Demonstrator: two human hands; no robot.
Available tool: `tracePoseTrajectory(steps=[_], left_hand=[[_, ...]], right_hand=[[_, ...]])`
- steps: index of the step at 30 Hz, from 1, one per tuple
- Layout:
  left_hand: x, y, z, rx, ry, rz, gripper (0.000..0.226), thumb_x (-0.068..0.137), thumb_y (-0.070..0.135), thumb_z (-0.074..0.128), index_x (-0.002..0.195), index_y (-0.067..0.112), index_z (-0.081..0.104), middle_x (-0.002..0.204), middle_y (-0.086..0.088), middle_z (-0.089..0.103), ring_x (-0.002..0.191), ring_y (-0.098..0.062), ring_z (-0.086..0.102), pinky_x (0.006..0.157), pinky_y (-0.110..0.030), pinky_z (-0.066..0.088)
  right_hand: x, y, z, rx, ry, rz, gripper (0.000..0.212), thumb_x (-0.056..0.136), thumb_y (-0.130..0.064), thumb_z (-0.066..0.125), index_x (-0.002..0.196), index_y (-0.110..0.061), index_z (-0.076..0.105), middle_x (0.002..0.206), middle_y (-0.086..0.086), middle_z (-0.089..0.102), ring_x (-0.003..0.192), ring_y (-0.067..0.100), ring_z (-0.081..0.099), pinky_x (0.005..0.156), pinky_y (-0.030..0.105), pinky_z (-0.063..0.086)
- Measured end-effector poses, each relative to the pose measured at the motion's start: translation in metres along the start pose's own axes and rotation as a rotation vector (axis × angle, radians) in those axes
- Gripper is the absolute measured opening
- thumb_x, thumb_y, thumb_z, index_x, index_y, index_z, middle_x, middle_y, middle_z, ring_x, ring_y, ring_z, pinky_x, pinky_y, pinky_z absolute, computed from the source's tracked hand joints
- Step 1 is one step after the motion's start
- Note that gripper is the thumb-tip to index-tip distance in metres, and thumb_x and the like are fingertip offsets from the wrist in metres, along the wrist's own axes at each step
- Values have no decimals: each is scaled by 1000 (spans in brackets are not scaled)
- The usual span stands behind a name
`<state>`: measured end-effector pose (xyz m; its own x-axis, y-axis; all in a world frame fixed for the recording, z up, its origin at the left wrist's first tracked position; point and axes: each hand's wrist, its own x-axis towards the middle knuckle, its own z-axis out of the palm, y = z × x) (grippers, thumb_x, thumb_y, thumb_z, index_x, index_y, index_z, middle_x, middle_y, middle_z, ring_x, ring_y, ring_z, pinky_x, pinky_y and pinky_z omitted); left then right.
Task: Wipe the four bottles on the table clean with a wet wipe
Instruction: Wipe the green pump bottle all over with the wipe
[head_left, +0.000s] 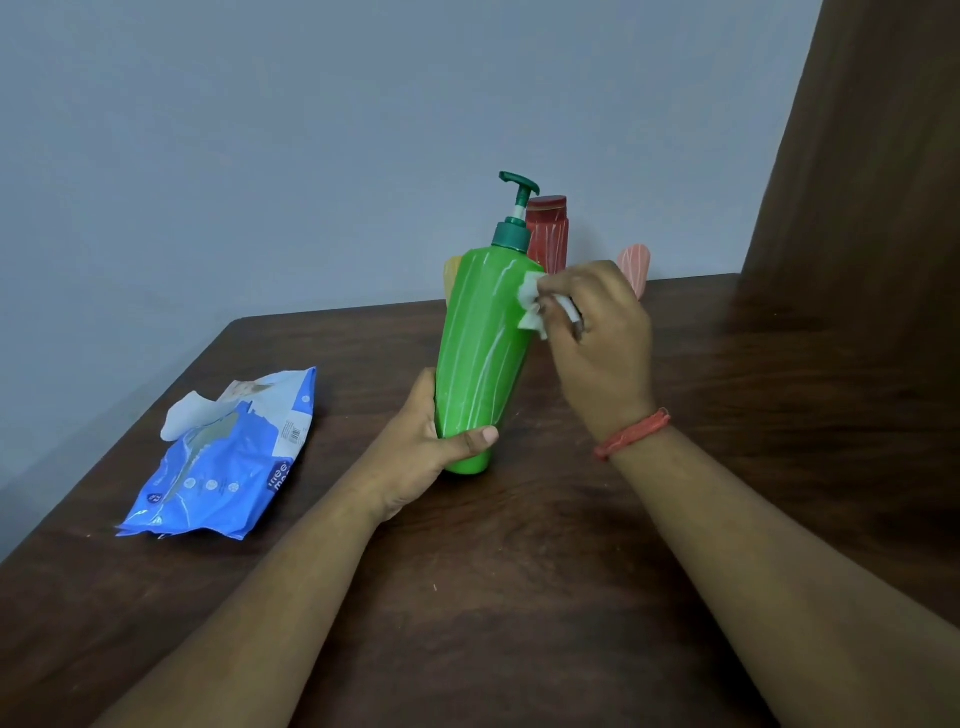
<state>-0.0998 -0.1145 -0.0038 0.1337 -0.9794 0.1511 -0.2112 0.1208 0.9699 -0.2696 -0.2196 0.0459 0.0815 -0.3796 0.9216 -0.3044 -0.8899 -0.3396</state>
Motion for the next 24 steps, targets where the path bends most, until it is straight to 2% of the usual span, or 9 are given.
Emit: tracePoseTrajectory(steps=[5, 9, 14, 16, 18, 19, 22, 24], left_hand=[[3, -5, -3, -79, 32, -13, 69, 74, 24, 81, 133, 31, 46, 123, 6, 67, 116, -11, 63, 90, -27, 52], [3, -4, -2, -76, 7, -14, 68, 73, 26, 80, 132, 30, 46, 124, 5, 67, 117, -11, 63, 90, -26, 51], [4, -7, -5, -202, 48, -19, 65, 76, 22, 76, 133, 28, 47, 124, 5, 68, 116, -10, 64, 90, -26, 51], [3, -7, -6, -225, 40, -21, 63, 77, 21, 75, 133, 28, 47, 124, 3, 68, 116, -11, 64, 89, -25, 52], [3, -7, -5, -212, 15, -19, 63, 77, 22, 74, 134, 27, 46, 125, 3, 67, 115, -10, 64, 88, -24, 52], [4, -7, -6, -213, 10, -19, 63, 78, 22, 73, 134, 27, 46, 125, 3, 67, 115, -11, 64, 89, -25, 52], [4, -9, -8, -275, 46, -14, 63, 79, 21, 71, 136, 22, 45, 126, -1, 67, 116, -14, 63, 95, -30, 50], [3, -9, -9, -303, 50, -18, 63, 80, 22, 70, 137, 22, 45, 126, -1, 67, 117, -14, 63, 96, -31, 50]], right_hand=[[-20, -5, 8, -13, -233, -137, 14, 87, 4, 69, 99, -1, 72, 99, 10, 66, 92, 19, 62, 83, 27, 53], [-9, -3, 6, -12, -93, -11, 13, 89, 1, 68, 100, -3, 72, 100, 8, 66, 93, 11, 58, 85, 13, 45], [-26, -9, 12, -15, -335, -106, 13, 88, -1, 69, 101, -3, 71, 101, 8, 65, 91, 15, 61, 82, 17, 47], [-18, -7, 15, -10, -263, -59, 12, 89, -1, 69, 100, -4, 72, 100, 8, 65, 90, 14, 61, 81, 19, 49], [-13, -6, 13, 7, -180, -2, 11, 89, -1, 68, 99, -4, 72, 99, 7, 65, 91, 11, 60, 82, 14, 46], [-15, -6, 11, 18, -192, 2, 11, 89, -1, 68, 98, -4, 72, 99, 7, 65, 91, 11, 59, 82, 13, 45], [-28, -9, 11, 35, -353, -69, 10, 89, -1, 68, 98, -4, 71, 99, 7, 64, 90, 15, 61, 80, 19, 48], [-27, -10, 13, 31, -357, -81, 11, 89, -1, 69, 99, -4, 72, 99, 7, 65, 89, 15, 62, 81, 19, 48]])
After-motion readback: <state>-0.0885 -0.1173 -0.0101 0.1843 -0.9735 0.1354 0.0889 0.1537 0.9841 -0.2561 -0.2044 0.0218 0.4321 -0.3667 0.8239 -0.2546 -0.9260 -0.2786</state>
